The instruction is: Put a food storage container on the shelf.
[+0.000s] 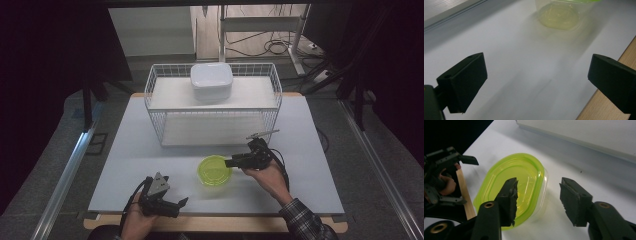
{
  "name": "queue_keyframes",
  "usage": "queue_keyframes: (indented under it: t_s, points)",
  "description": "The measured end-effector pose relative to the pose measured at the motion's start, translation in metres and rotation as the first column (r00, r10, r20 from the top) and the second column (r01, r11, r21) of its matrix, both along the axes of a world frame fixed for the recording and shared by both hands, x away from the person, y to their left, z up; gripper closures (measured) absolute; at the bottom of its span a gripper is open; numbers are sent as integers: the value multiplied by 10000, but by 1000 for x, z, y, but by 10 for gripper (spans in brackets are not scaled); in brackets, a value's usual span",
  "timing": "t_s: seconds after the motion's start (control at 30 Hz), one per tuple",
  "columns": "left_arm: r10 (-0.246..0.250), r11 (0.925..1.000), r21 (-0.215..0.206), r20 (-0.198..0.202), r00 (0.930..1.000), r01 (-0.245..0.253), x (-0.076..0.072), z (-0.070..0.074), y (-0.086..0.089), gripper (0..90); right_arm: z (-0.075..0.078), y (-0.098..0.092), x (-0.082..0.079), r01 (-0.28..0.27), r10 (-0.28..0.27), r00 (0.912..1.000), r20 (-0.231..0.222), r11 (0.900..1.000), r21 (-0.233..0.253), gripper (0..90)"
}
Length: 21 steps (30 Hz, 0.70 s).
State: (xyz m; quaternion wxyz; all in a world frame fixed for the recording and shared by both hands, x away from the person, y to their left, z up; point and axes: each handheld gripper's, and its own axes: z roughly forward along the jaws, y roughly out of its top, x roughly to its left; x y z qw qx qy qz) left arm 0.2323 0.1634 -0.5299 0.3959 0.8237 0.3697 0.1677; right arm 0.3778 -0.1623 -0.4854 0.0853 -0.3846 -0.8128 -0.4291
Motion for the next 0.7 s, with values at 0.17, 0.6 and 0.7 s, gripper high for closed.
queue_keyframes:
  t_s: [0.17, 0.6, 0.7]
  points:
    - [-16, 10000, 23, 10, 10000, 16, 0, 0, 0, 20, -6, 3, 6, -6, 10, 9990, -451, 10000, 81, 565]
    - [-139, 9998, 107, -10, 9999, 139, -1, 0, -2, 22, -13, 4, 12, -16, 126, 9813, -1923, 9984, 569, 803]
    - [-146, 9998, 118, -11, 9999, 147, -1, 0, -2, 23, -12, 3, 12, -26, 178, 9773, -2110, 9974, 721, 810]
